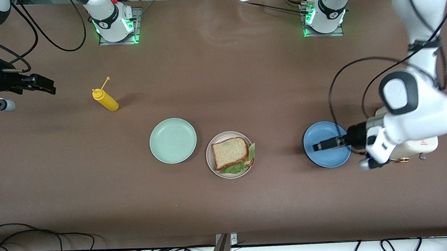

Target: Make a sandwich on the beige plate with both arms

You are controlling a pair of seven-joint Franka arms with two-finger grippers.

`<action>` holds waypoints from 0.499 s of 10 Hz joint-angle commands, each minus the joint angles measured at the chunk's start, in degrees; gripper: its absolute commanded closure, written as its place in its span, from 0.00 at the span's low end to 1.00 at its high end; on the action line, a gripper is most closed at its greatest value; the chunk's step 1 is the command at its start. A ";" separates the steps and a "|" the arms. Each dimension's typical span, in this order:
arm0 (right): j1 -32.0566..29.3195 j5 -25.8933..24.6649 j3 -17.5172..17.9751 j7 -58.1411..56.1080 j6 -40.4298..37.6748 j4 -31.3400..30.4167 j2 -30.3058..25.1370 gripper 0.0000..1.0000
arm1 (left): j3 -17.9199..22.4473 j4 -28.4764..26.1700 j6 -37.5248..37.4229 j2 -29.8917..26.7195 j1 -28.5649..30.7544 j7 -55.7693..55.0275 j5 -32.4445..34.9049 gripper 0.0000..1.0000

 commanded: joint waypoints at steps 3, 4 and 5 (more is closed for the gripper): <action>0.10 0.02 0.18 0.74 -0.49 0.18 -0.27 0.00 | -0.53 -16.09 -3.55 -27.46 8.13 1.16 9.33 0.00; 0.10 0.02 0.18 0.74 -0.49 0.09 -0.27 0.00 | -0.53 -15.92 -6.45 -30.81 7.78 1.07 17.73 0.00; 0.10 0.02 0.18 0.74 -0.31 0.09 -0.19 0.00 | -0.53 -15.57 -10.05 -33.11 7.34 0.90 23.12 0.00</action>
